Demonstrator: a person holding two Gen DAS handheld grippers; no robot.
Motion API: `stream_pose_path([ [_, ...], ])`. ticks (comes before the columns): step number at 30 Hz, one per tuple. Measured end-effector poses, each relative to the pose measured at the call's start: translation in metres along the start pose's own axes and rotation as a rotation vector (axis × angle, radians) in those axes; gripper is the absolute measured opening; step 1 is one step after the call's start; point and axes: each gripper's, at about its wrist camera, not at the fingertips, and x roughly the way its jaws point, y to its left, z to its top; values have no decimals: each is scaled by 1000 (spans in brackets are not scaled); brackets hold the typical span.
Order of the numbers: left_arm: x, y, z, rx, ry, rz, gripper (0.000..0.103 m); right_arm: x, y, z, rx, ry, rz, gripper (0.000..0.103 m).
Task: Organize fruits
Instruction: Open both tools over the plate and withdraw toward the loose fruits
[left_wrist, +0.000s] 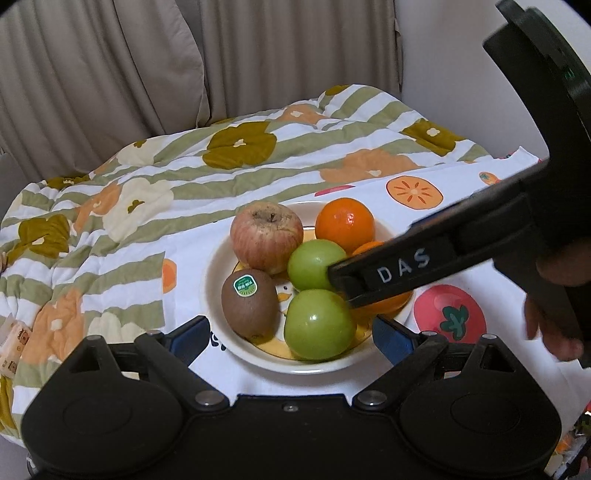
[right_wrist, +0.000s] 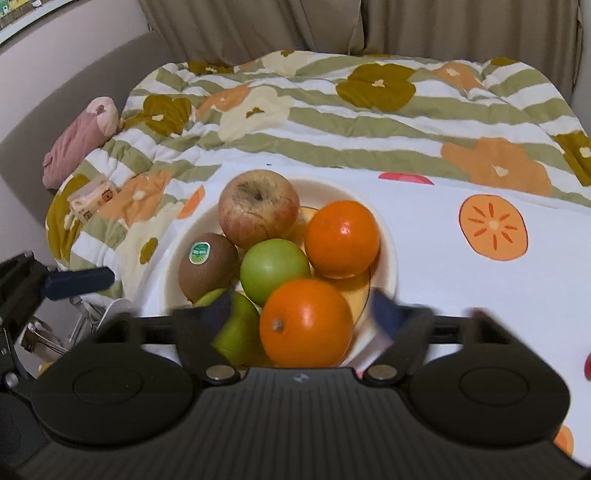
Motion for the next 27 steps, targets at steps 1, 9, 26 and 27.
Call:
stream_pose_path([
  [1, -1, 0, -1, 1, 0, -3, 97, -2, 1, -1, -4, -9, 0, 103],
  [9, -6, 2, -2, -9, -7, -33, 97, -14, 5, -3, -9, -29, -33, 103],
  [26, -56, -41, 16, -58, -61, 113, 97, -117, -43, -11, -85, -96, -15, 103],
  [27, -60, -45, 17, -60, -64, 120, 97, -124, -48, -12, -84, -101, -14, 103],
])
